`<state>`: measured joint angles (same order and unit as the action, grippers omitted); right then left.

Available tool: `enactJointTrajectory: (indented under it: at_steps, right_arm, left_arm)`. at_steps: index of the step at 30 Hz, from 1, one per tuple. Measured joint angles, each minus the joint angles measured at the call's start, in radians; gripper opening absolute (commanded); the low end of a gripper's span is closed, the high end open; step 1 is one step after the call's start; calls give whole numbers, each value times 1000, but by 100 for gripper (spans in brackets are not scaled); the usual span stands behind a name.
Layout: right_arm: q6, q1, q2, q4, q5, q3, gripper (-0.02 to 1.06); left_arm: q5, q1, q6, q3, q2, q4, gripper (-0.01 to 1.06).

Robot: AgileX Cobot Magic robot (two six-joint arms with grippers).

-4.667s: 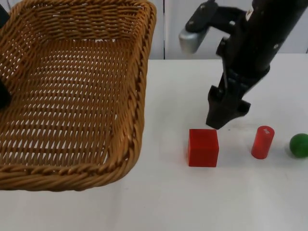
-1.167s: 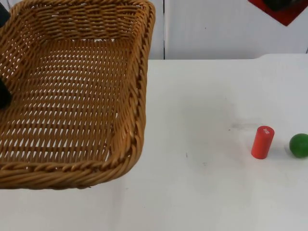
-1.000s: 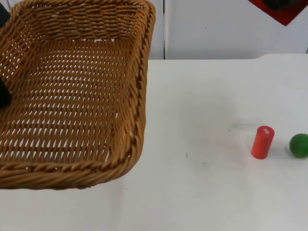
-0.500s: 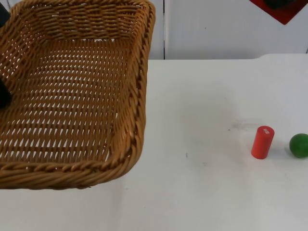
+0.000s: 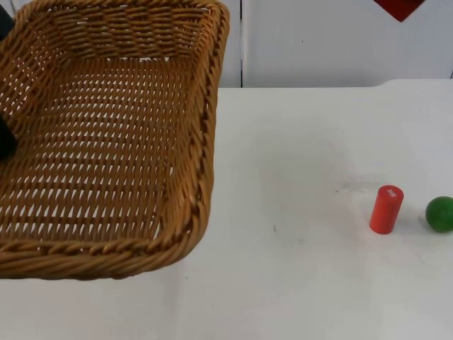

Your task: Pick up the basket with the left hand and place the object to the left of the red cylinder into the basket with the right hand.

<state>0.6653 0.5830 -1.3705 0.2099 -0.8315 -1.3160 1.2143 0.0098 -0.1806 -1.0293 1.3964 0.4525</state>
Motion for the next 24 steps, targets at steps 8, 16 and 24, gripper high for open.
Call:
enactJointTrajectory:
  at_steps: [8,16,24]
  right_arm:
    - [2,0,-13,19,23,-29,0]
    - [2,14,-137,82,-58,-222,0]
    - [2,151,-325,61,-100,-439,0]
  left_arm:
    - [0,0,-4,0,0,0,0]
    - [0,0,-6,0,0,0,0]
    - [-2,0,-8,0,2,2,0]
